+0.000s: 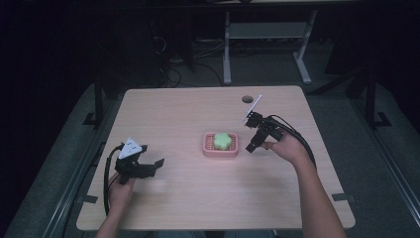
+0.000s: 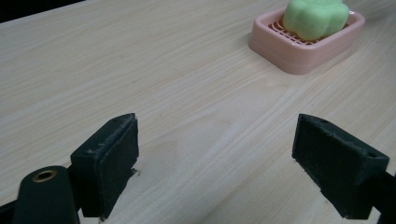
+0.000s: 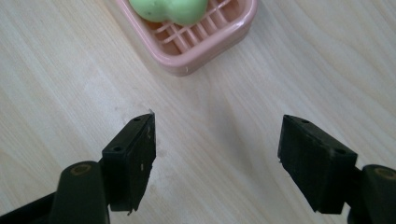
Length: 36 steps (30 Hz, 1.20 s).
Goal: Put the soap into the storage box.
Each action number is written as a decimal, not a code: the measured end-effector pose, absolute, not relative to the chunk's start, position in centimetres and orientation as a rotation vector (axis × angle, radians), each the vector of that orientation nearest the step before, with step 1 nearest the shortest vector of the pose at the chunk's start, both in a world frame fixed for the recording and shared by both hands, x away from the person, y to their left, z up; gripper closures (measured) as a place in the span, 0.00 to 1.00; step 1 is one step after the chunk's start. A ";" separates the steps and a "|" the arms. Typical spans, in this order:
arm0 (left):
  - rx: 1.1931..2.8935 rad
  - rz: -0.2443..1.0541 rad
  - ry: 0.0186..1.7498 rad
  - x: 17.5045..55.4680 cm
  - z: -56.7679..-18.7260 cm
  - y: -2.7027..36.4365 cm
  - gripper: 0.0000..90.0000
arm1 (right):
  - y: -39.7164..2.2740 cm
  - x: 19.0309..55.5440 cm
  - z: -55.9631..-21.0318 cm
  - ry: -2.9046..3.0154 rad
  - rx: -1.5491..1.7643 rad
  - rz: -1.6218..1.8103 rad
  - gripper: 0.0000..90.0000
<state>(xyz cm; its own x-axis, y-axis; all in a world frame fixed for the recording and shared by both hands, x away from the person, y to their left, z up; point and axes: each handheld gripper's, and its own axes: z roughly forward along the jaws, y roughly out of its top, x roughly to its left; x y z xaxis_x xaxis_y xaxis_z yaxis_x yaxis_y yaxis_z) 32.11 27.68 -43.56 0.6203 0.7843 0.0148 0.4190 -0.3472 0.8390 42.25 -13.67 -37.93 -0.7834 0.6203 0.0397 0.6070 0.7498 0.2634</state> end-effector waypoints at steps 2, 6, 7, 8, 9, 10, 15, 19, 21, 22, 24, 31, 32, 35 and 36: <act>1.981 0.534 0.949 32.1 -43.6 27.7 0.16 | -14.0 42.1 -38.0 2.891 1.021 0.415 0.30; 1.983 0.533 0.949 32.1 -43.6 27.7 0.16 | -14.4 41.9 -38.0 2.886 1.027 0.428 0.30; 1.983 0.533 0.948 32.1 -43.6 27.7 0.16 | -14.5 41.8 -37.9 2.882 1.039 0.426 0.30; 1.982 0.534 0.948 32.1 -43.6 27.7 0.16 | -14.6 41.7 -37.9 2.882 1.032 0.430 0.30; 1.984 0.534 0.948 32.1 -43.6 27.7 0.16 | -14.7 41.7 -37.9 2.881 1.037 0.433 0.30; 1.983 0.533 0.948 32.1 -43.6 27.7 0.16 | -14.8 41.6 -37.9 2.880 1.037 0.436 0.30; 1.983 0.533 0.948 32.1 -43.6 27.6 0.16 | -15.4 41.2 -37.9 2.874 1.049 0.457 0.30; 1.984 0.534 0.948 32.1 -43.6 27.7 0.16 | -16.0 40.9 -38.1 2.870 1.062 0.469 0.30; 1.983 0.533 0.950 32.1 -43.6 27.7 0.16 | -16.1 40.8 -38.2 2.868 1.062 0.466 0.30; 1.984 0.533 0.950 32.1 -43.6 27.7 0.16 | -16.2 40.8 -38.2 2.867 1.064 0.471 0.30; 1.984 0.534 0.949 32.1 -43.6 27.7 0.16 | -16.4 40.6 -38.2 2.867 1.078 0.476 0.30; 1.989 0.532 0.945 32.1 -43.6 27.6 0.16 | -17.4 39.8 -38.4 2.856 1.101 0.504 0.30; 1.989 0.532 0.945 32.1 -43.6 27.6 0.16 | -17.4 39.8 -38.4 2.856 1.101 0.504 0.30; 1.989 0.532 0.946 32.1 -43.6 27.6 0.16 | -17.8 39.5 -38.5 2.855 1.103 0.504 0.30; 1.988 0.530 0.948 32.1 -43.6 27.6 0.16 | -17.9 39.5 -38.5 2.853 1.107 0.513 0.30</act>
